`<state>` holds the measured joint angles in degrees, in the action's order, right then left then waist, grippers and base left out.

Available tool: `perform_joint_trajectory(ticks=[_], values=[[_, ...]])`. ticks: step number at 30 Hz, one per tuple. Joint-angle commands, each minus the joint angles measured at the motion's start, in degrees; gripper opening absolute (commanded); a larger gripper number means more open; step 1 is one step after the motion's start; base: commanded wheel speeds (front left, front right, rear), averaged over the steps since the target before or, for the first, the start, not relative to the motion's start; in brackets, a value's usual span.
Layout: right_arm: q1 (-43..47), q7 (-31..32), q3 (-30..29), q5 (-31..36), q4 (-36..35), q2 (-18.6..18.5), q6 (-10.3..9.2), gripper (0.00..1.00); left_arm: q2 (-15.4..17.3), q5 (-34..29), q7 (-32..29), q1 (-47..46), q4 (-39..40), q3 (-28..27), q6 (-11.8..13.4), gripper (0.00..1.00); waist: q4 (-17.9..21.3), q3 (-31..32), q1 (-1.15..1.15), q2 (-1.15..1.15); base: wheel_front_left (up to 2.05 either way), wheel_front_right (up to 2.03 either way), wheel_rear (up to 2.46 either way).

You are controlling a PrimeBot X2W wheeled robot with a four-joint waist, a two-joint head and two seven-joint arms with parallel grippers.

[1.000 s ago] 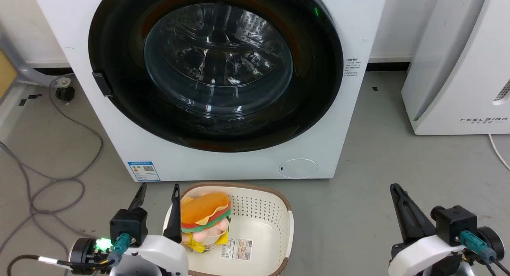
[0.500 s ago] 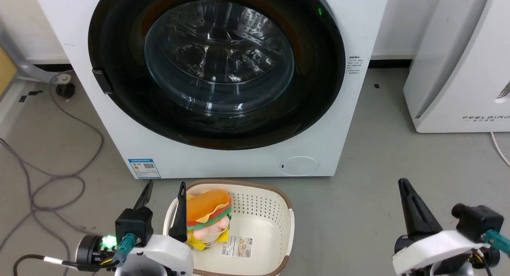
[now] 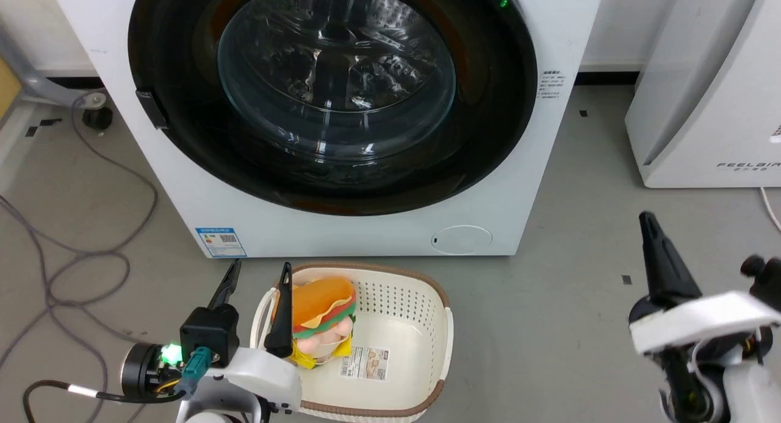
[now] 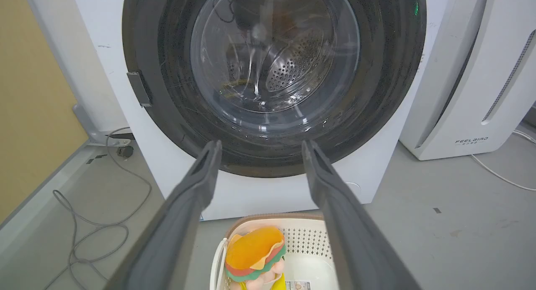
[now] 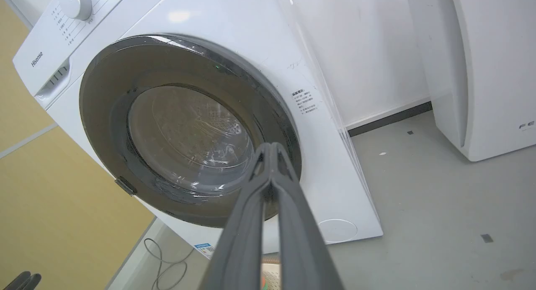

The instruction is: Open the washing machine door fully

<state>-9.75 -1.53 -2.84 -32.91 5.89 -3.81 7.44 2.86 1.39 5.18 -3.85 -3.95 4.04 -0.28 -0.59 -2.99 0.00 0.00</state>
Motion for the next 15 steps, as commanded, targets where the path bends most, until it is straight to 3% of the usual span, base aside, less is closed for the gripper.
perform_joint_trajectory(ticks=[1, 15], values=[[-1.83, 0.32, -0.27, -1.9, 0.66, -0.59, 0.02, 0.0, 0.05, 0.31, 0.63, -1.12, -0.11, 0.21, -0.41, 1.0, -0.11, -0.29, 0.0, 0.0, 0.0, 0.0, 0.0], [-17.01, 6.31, -1.1, -16.03, 10.08, -5.44, 0.02, 0.0, 0.04, 0.64, 2.3, -4.21, 0.59, 1.1, -1.03, 1.0, -1.5, -4.14, 0.0, 0.0, 0.0, 0.0, 0.0]])
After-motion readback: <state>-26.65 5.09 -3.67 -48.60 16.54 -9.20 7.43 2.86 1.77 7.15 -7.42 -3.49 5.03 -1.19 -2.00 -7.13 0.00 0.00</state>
